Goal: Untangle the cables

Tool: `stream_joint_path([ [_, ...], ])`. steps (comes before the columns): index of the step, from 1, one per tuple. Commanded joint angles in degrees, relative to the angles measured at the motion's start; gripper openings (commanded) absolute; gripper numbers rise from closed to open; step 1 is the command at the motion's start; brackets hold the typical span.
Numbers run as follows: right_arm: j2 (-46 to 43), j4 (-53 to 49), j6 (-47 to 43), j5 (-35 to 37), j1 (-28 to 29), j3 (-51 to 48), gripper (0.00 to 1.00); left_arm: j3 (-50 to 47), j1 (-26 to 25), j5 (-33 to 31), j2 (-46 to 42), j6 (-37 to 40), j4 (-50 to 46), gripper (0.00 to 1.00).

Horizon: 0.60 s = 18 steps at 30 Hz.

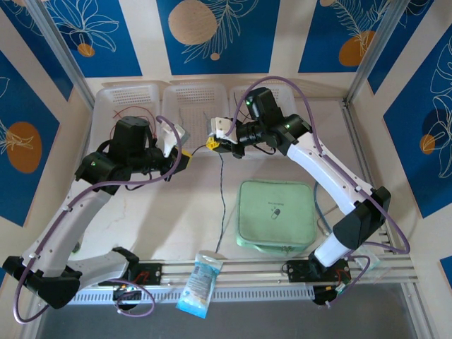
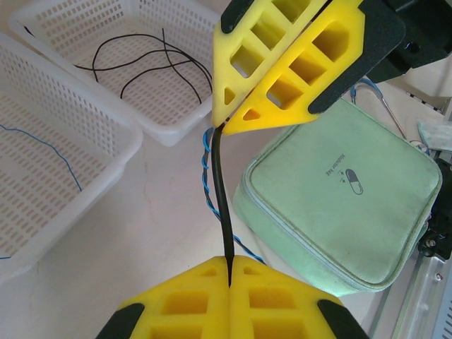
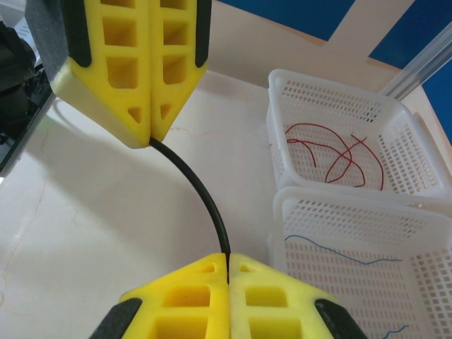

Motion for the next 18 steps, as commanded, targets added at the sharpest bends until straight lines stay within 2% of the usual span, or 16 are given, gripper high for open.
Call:
stream_joint_path([
  [1,-0.7,-1.1,0.6,-1.0,-0.4,1.3,0.07,0.0,-0.6,-0.3,0.2,0.3,-0.1,0.0],
  [4,-0.6,-1.2,0.4,-0.6,-0.4,1.3,0.12,-0.3,-0.6,-0.3,0.1,0.2,-0.2,0.0],
  [14,-0.7,-1.4,0.5,-0.4,-0.4,1.4,0.14,-0.4,-0.6,-0.6,0.1,0.1,-0.2,0.0],
  [18,-0.3,-1.9,0.6,-0.6,-0.5,1.9,0.0,-0.2,-0.6,-0.8,0.1,0.3,-0.3,0.0],
])
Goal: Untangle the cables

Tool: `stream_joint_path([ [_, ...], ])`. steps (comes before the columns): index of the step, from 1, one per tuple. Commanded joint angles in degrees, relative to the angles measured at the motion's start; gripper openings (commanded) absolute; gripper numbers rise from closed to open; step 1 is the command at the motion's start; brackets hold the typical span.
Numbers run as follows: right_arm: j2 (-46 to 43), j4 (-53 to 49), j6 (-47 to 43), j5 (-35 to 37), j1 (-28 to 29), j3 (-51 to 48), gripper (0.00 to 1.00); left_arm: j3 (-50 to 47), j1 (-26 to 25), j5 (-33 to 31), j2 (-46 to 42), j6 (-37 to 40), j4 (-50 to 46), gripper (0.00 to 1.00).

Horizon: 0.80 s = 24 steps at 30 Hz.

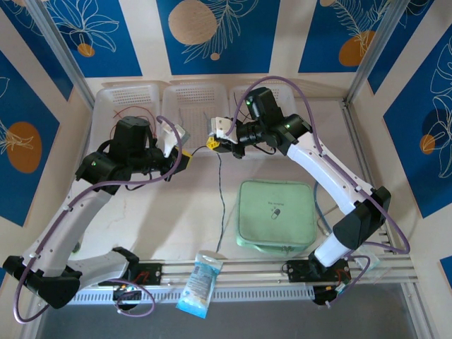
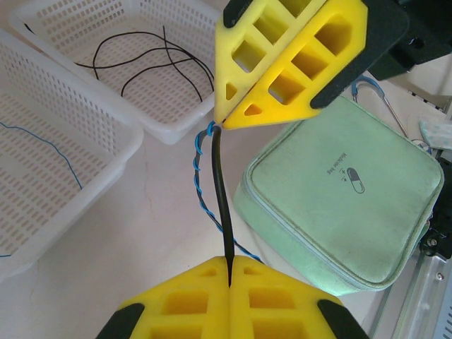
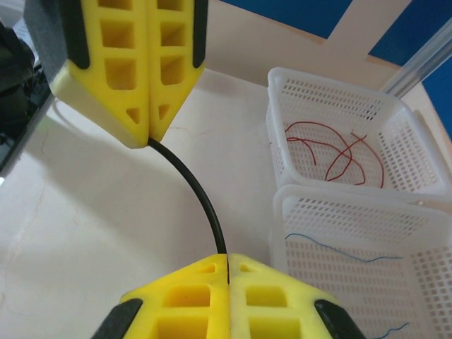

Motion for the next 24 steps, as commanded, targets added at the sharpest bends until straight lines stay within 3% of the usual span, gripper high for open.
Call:
stream_joint_path([
  [1,-0.1,-1.8,0.0,-0.6,-0.4,2.0,0.0,-0.1,-0.6,-0.5,0.1,0.3,-0.2,0.0],
  [11,-0.8,0.1,0.9,2.0,-1.3,1.1,0.0,-0.3,-0.6,-2.1,-0.1,0.7,-0.8,0.0],
  [19,-8.0,20.2,9.4,17.8,-1.6,-8.5,0.0,1.1,-0.6,-5.4,-0.7,3.1,-0.5,0.0],
  [24,-11.2,27.9,13.2,24.2,-2.4,-10.7,0.0,4.2,-0.6,-8.7,0.7,7.4,-2.1,0.0],
])
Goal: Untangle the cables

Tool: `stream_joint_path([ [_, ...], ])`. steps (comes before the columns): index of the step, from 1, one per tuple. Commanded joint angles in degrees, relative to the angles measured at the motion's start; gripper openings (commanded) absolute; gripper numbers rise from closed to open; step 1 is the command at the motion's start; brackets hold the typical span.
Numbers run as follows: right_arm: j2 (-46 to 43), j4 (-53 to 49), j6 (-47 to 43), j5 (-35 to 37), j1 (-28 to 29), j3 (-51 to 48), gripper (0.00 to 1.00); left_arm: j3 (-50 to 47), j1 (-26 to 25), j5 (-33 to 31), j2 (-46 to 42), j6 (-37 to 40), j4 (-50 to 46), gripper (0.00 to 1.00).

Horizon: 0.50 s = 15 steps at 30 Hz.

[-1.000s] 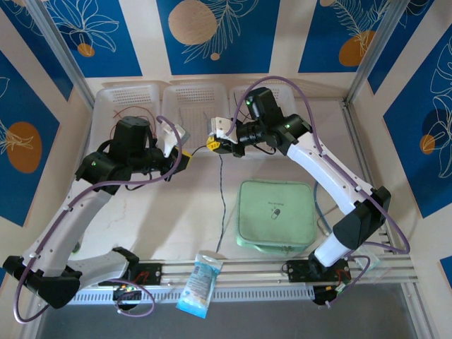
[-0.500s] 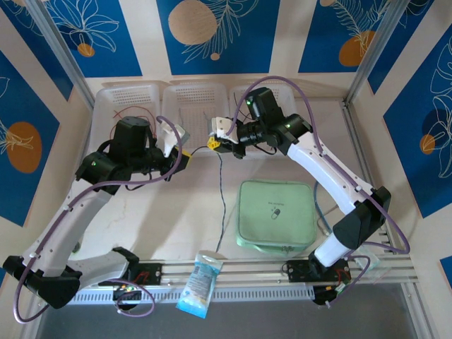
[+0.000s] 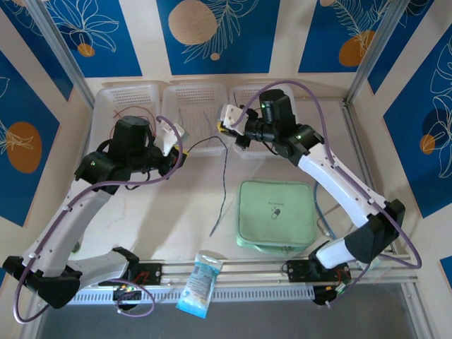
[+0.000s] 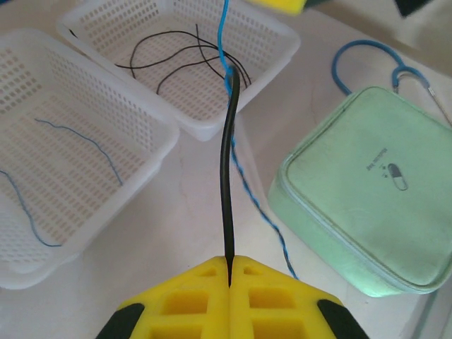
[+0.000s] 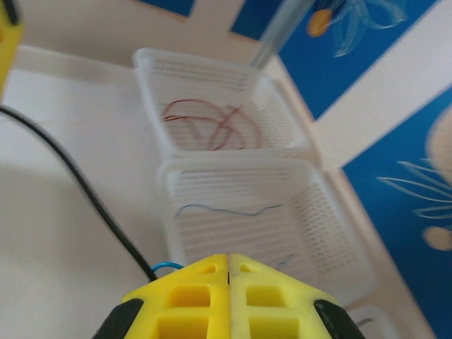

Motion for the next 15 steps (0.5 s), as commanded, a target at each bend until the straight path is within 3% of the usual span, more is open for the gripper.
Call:
stream_joint_path([
  [1,-3.7,10.1,4.7,7.3,-0.9,-1.1,0.0,3.9,-0.6,-3.3,0.9,5.0,-2.1,0.0],
  [15,-11.9,17.5,9.3,11.9,-4.9,-2.5,0.0,6.9,-0.6,-15.0,-2.6,14.5,3.1,0.0],
])
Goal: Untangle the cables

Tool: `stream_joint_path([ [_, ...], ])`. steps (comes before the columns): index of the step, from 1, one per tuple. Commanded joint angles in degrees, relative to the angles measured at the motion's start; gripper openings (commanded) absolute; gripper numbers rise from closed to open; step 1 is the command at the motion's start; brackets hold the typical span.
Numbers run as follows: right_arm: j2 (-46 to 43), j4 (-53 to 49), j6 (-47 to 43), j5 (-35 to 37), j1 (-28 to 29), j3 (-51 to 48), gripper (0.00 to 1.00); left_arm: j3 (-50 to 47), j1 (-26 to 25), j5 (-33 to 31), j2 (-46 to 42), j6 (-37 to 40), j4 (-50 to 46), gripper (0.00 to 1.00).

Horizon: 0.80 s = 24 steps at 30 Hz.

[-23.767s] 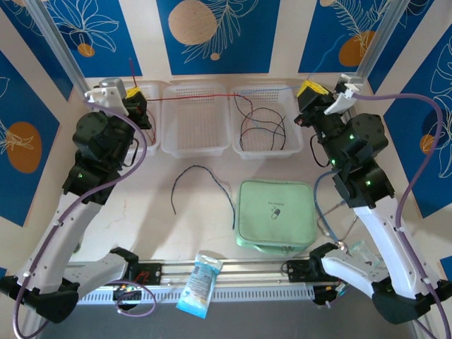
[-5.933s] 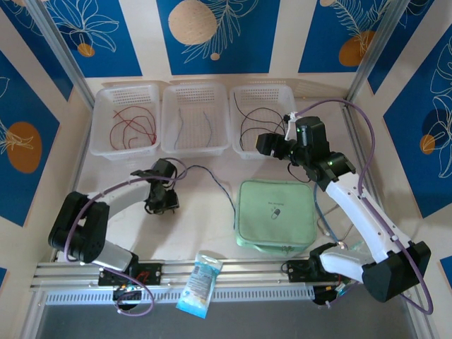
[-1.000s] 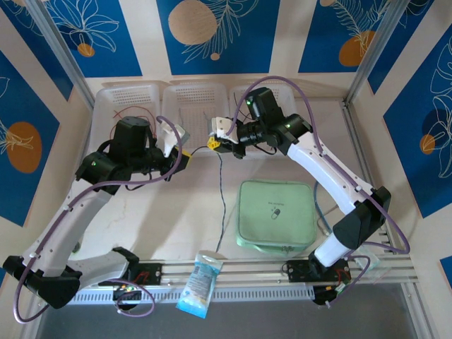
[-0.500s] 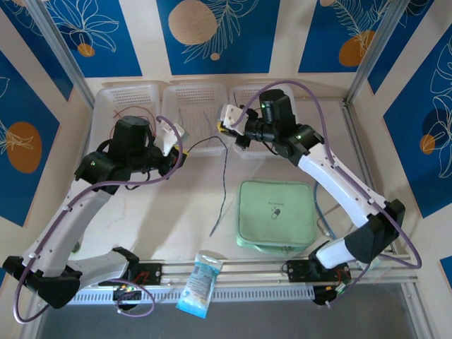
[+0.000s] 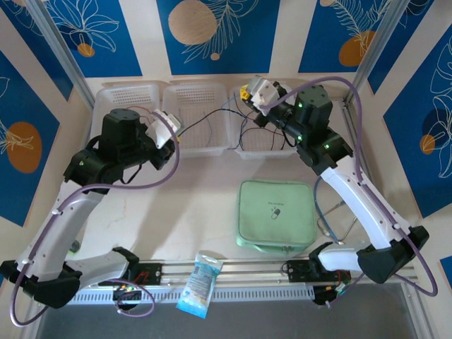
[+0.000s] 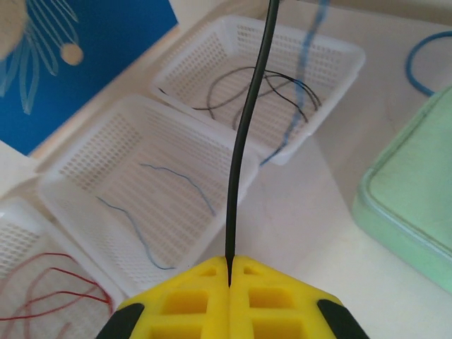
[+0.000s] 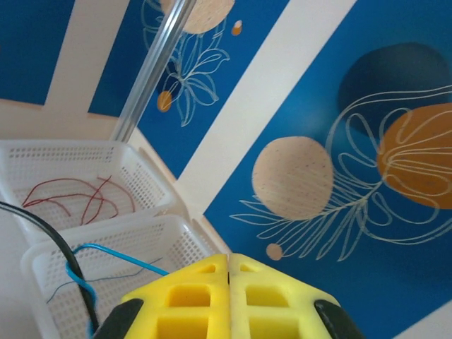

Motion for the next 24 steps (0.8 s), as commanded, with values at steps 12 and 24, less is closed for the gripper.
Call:
stream_joint_path([
  [12,-8.4,13.4,7.5,10.9,-5.3,-6.7,0.0,-7.9,-0.4,-12.7,-8.3,3.9,17.3,0.0],
  [24,-11.8,13.5,12.5,11.5,-11.3,-9.2,0.0,-13.1,-0.5,-20.2,-11.7,4.5,24.5,0.0],
])
